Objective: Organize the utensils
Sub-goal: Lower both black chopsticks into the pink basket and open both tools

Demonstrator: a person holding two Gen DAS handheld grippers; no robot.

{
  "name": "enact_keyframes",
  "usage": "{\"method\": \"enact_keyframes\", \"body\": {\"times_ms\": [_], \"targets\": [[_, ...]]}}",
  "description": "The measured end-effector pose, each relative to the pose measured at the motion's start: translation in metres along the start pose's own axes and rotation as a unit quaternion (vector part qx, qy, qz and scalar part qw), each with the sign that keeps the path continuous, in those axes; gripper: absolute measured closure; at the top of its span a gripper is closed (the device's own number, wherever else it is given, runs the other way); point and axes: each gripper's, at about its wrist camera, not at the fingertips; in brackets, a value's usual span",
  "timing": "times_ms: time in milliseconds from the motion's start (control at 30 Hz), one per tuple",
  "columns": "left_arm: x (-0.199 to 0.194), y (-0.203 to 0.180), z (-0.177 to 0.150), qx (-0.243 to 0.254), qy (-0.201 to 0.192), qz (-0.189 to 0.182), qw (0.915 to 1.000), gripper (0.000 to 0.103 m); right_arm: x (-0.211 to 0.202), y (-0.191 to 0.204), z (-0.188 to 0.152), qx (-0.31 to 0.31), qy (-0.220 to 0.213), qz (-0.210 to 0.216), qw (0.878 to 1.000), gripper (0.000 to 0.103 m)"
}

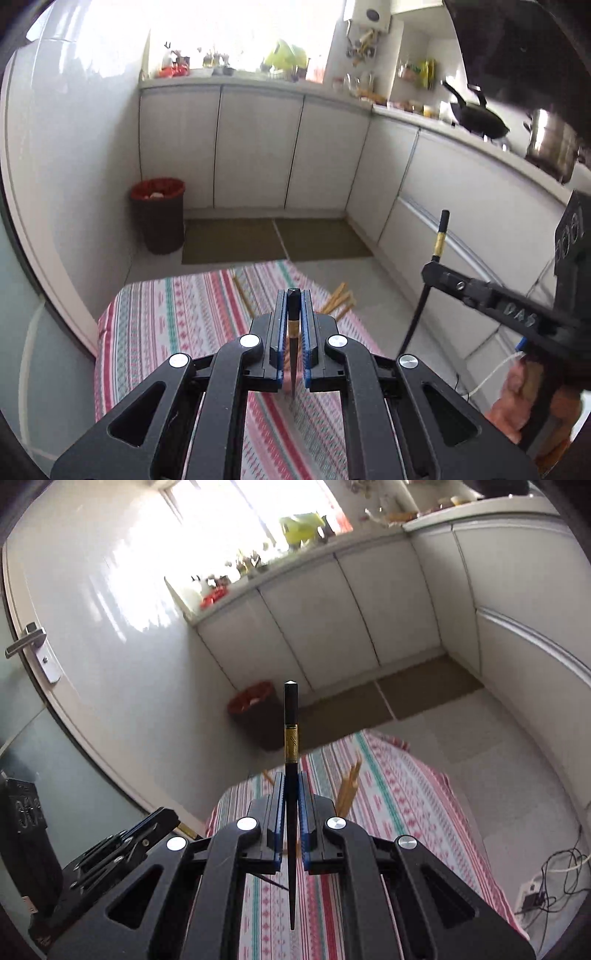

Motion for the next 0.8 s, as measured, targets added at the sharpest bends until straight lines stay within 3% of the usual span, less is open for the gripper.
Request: {"method": "enact_keyframes", "body": {"times_ms": [233, 333, 433, 533, 667, 800], "targets": [[0.037, -0.005, 0.017, -0.007, -0.034, 0.025, 0.9991, 0.097, 0.032, 0.0, 0.012, -0.003, -0.066, -0.004, 0.998, 0.096], [0.063, -0.004, 0.009, -0.003, -0.028, 0.037, 0.9989, 0.094, 0.051, 0.001, 0.007, -0.026, -0.099, -0.009, 0.995, 0.096], [0.067, 0.005, 0.006, -0.013, -0.028, 0.043, 0.9986, 0.075, 0.075, 0.002, -0.004, -0.043, -0.102, -0.019, 0.994, 0.096], [0.049, 0.019, 0.01, -0.034, -0.06, 0.049, 0.9964, 0.062, 0.097, 0.005, -0.013, -0.058, -0.113, -0.033, 0.991, 0.096], [0.028, 0.034, 0.013, -0.051, -0.092, 0.07, 0.992, 0.037, 0.114, 0.007, -0.024, -0.058, -0.117, -0.038, 0.991, 0.096], [0.021, 0.043, 0.01, -0.061, -0.103, 0.091, 0.9885, 0.028, 0.123, 0.013, -0.047, -0.076, -0.118, -0.051, 0.989, 0.094]]}}
Point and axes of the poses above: each gripper's, at about its wrist camera, not at the fingertips, and x roughly the way its jaws point, y to its left, z to its top, and after that the axes turned 1 degree about -x, right-handed
